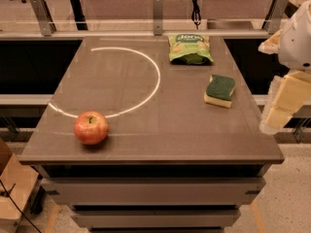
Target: Move sponge near apple
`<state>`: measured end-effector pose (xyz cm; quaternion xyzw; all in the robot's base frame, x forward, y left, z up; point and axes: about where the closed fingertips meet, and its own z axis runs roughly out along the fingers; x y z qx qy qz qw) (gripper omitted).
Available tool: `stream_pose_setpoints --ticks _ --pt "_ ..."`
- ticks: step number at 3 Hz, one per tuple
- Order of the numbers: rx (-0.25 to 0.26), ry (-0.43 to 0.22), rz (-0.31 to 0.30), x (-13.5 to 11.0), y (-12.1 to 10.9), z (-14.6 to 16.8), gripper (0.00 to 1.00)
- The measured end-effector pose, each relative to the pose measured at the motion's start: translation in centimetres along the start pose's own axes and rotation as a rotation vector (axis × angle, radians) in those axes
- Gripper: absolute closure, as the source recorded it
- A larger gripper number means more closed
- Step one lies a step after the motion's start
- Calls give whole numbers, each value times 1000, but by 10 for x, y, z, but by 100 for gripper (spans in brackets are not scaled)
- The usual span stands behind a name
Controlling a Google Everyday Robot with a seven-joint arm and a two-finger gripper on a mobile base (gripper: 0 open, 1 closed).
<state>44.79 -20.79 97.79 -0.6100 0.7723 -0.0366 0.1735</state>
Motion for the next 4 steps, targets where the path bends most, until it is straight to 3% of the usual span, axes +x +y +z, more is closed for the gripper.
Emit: stream_pose_setpoints --ticks 1,2,4 --pt "29 -86 -11 -11 -18 8 0" --pt "56 -205 17 -14 -43 19 0" --pt "46 -398 70 -17 -82 53 0"
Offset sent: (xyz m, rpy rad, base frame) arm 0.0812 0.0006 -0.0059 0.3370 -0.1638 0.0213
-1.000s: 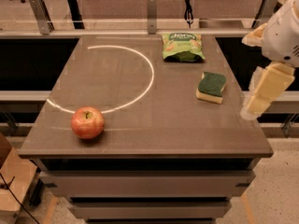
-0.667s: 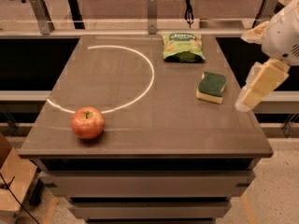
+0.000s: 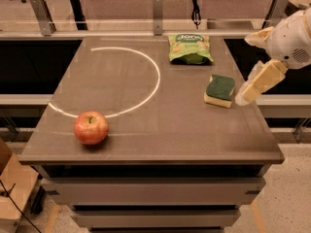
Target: Move sponge near apple
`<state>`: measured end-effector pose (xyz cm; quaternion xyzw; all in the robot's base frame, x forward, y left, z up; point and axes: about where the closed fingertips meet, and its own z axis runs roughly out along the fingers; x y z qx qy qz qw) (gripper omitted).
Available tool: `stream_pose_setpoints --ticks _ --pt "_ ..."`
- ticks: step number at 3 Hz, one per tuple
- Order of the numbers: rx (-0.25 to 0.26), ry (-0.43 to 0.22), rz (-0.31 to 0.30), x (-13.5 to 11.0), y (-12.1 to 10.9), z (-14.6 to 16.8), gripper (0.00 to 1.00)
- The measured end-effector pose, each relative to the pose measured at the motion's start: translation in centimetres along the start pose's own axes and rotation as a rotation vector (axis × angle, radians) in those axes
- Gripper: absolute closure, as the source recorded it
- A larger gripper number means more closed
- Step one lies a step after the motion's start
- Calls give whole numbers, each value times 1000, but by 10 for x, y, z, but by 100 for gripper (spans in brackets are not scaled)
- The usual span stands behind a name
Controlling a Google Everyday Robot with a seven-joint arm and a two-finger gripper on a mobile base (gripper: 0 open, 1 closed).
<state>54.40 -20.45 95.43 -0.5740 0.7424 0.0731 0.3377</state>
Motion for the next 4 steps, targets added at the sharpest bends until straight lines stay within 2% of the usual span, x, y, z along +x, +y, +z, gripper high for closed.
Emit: stream_pose_setpoints --ticks 1,2,3,4 --pt "0 0 0 0 0 0 0" --pt "2 -64 34 3 -10 15 0" --pt "-11 -153 97 14 -27 35 0" --pt "-11 -203 139 27 -45 57 0"
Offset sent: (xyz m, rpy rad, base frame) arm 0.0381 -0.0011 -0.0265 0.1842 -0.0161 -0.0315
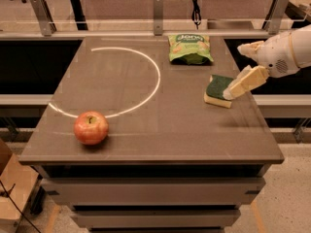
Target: Move sponge near apple
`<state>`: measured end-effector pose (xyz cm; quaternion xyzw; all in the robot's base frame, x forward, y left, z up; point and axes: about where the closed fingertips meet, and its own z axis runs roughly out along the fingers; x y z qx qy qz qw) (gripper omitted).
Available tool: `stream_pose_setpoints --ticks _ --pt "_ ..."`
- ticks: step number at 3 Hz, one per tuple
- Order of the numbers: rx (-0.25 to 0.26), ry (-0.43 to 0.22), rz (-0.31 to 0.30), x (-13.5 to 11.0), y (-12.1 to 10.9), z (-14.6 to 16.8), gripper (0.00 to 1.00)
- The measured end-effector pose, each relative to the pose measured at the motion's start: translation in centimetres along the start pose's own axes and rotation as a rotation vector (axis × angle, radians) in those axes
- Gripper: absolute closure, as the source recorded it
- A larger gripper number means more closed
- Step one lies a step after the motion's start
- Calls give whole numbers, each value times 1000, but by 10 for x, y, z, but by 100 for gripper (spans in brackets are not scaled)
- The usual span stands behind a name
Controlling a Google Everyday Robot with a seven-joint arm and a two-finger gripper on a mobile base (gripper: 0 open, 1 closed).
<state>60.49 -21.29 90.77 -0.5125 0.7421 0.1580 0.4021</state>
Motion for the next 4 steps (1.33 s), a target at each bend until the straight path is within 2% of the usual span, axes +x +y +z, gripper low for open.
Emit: stream_pose_setpoints --ticks 1,3,4 --pt "-3 -26 24 12 -15 19 0" --pt "-55 12 77 41 -12 57 0" --pt "-82 36 93 51 -8 69 8"
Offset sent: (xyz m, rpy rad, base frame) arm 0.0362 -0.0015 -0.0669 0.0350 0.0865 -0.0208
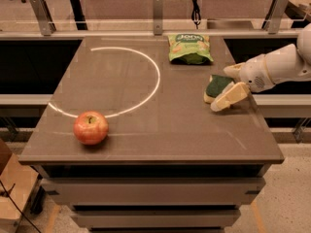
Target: Move sponge near apple
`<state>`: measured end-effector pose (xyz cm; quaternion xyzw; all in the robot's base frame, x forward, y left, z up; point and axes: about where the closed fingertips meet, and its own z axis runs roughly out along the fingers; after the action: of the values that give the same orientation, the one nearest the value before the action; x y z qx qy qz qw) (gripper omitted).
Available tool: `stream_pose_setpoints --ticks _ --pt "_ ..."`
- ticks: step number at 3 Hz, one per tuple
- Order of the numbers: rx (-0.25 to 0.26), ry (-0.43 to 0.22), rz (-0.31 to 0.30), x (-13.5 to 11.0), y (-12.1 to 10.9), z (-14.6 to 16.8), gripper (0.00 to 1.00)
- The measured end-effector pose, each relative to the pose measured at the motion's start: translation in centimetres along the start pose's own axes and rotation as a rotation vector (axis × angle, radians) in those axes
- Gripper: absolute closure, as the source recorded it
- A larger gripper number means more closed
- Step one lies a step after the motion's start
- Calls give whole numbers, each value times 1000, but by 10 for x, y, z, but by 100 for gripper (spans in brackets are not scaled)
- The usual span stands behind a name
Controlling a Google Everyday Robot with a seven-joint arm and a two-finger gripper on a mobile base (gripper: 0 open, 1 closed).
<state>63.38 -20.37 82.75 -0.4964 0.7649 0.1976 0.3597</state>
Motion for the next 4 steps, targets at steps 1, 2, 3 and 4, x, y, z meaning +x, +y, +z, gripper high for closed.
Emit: stream_pose_setpoints --ticks 1,2,3,4 --pt "-11 11 5 1 2 3 31" --pt "-6 -1 -17 -15 5 -3 54" --pt "-14 -43 -70 -52 15 -11 77" --pt "-29 -56 -195 -109 40 -17 99"
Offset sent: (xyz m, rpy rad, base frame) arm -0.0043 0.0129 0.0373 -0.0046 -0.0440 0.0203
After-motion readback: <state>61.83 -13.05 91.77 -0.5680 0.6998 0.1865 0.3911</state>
